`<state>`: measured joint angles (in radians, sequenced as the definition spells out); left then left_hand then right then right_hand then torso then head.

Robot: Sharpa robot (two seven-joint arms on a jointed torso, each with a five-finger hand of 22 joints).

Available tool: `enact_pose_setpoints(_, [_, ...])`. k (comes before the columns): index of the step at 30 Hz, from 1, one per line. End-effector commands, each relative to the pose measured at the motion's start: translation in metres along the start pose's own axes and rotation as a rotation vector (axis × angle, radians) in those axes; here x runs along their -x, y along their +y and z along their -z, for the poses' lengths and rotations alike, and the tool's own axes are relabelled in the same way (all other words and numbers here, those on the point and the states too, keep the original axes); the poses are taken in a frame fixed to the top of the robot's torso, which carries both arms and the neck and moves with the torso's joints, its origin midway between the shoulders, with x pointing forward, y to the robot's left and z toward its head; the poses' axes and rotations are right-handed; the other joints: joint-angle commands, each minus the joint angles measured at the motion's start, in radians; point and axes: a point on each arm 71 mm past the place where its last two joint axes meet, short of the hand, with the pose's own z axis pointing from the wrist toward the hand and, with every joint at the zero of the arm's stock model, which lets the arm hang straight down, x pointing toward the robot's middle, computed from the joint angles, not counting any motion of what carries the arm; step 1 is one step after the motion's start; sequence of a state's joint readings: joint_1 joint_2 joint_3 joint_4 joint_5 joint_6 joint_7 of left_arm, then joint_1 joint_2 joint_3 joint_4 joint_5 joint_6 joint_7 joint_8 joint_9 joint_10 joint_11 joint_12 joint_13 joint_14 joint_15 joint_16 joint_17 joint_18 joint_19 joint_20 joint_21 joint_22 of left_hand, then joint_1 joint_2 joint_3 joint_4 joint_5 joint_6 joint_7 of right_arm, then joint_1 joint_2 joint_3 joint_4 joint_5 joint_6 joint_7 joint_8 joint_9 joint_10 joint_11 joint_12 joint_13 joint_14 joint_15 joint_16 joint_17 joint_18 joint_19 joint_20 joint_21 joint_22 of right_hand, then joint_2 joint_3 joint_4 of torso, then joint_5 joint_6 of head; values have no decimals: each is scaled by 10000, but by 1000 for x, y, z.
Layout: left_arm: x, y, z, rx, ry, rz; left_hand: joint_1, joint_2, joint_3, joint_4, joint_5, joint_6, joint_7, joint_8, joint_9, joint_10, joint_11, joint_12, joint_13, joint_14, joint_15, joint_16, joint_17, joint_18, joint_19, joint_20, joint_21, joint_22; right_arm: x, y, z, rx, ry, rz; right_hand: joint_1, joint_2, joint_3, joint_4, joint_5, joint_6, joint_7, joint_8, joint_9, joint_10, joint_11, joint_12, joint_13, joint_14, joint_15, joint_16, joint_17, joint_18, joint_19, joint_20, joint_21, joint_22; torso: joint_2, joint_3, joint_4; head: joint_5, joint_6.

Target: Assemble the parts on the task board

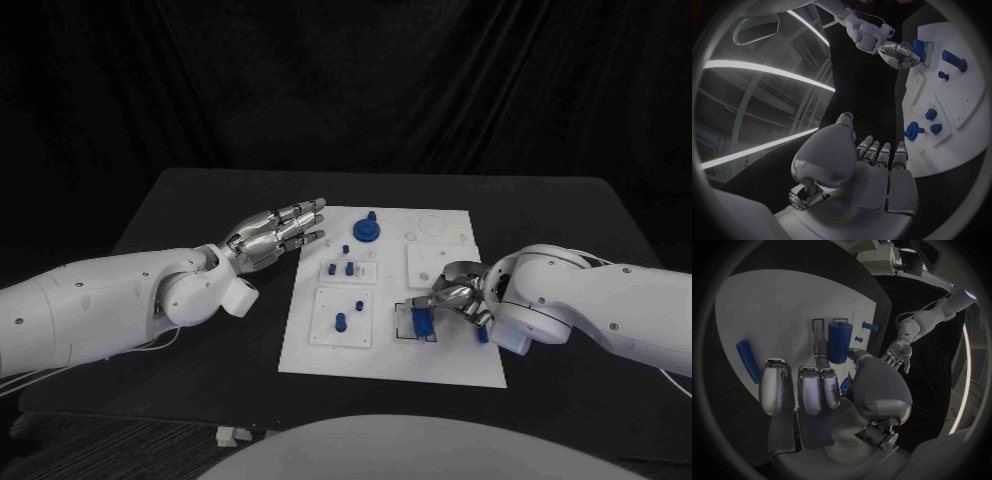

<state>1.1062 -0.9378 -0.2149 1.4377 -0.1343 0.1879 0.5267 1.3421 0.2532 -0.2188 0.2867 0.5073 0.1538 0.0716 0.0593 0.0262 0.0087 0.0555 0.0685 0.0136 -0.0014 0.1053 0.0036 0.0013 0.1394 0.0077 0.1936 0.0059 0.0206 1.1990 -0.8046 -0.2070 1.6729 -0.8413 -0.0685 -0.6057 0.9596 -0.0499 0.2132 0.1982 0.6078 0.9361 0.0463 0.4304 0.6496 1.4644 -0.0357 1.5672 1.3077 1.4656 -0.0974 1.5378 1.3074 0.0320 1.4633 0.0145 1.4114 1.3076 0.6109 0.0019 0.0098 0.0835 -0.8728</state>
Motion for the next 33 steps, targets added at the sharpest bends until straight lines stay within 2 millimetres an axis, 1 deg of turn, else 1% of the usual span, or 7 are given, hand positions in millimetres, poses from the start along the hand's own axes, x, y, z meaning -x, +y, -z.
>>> enact_pose_setpoints(1, [-3, 0, -1, -109, 161, 149, 63, 11, 73, -7, 52, -4, 82, 36, 16, -21, 43, 63, 14, 14, 77, -36, -13, 182, 21, 77, 23, 15, -5, -1, -3, -71, 170, 23, -136, 24, 519, -470, -401, -76, 5, -61, -26, 1064, 94, 35, 2631, 869, 97, -51, 1722, 101, 342, 78, -55, 2064, 1, 2, -1, -19, 2])
enact_pose_setpoints(8, [-3, 0, -1, -87, 200, 168, 71, 16, 79, -12, 60, 9, 92, 44, 18, -23, 40, 64, 14, 14, 103, -36, -13, 187, 24, 101, 25, 21, -9, 0, -5, -60, 242, 23, -333, 130, 378, -210, -1062, -66, 31, -73, -79, 1064, 119, 35, 2631, 860, 119, -74, 1673, 113, 328, 105, -106, 2051, -1, 4, -10, 7, 2])
enact_pose_setpoints(10, [-3, 0, -1, -82, 204, 171, 71, 16, 79, -12, 60, 9, 92, 44, 18, -23, 40, 64, 14, 14, 103, -36, -13, 187, 24, 101, 25, 21, -9, 1, -6, -59, 246, 20, -437, 157, 281, -85, -1541, -64, 33, -75, -101, 1064, 123, 35, 2631, 859, 126, -79, 1662, 117, 322, 112, -129, 2044, 3, 4, -8, 13, 2])
enact_pose_setpoints(13, [-3, 0, -2, -67, 222, 180, 74, 18, 81, -13, 63, 17, 98, 48, 20, -23, 40, 63, 14, 14, 112, -36, -13, 188, 24, 109, 24, 18, -10, 1, -6, -54, 281, 37, -478, 180, 190, -1, -1940, -79, 38, -80, -124, 1064, 127, 35, 2631, 856, 127, -87, 1646, 124, 314, 115, -157, 2037, 1, 3, -8, 17, 2])
enact_pose_setpoints(14, [-4, 0, -2, -60, 233, 184, 74, 18, 81, -13, 63, 17, 98, 48, 20, -23, 40, 63, 14, 14, 112, -36, -13, 188, 24, 109, 24, 18, -11, 1, -7, -53, 298, 47, -517, 189, 114, 61, -2296, -88, 41, -81, -136, 1064, 131, 35, 2631, 857, 130, -87, 1646, 124, 315, 118, -162, 2037, 1, 2, -9, 15, 2])
enact_pose_setpoints(19, [-5, 1, -3, -22, 297, 213, 88, 24, 90, -21, 77, 79, 134, 78, 31, -26, 41, 58, 13, 14, 136, -36, -13, 192, 26, 136, 26, 21, -13, 3, -8, -55, 432, 137, -506, 158, -69, 106, -2875, -132, 54, -88, -170, 1064, 143, 35, 2631, 852, 138, -100, 1619, 132, 305, 125, -199, 2027, -1, 5, -7, 7, 2])
enact_pose_setpoints(33, [-5, 2, -4, 53, 369, 248, 102, 30, 100, -27, 84, 165, 179, 123, 47, -29, 51, 57, 12, 16, 164, -31, -11, 197, 28, 164, 27, 23, -15, 3, -10, -87, 545, 193, -565, 149, -581, 244, -4064, -237, 90, -71, -229, 1064, 174, 35, 2631, 844, 165, -120, 1576, 149, 285, 149, -286, 2005, 6, 4, -15, 57, 2])
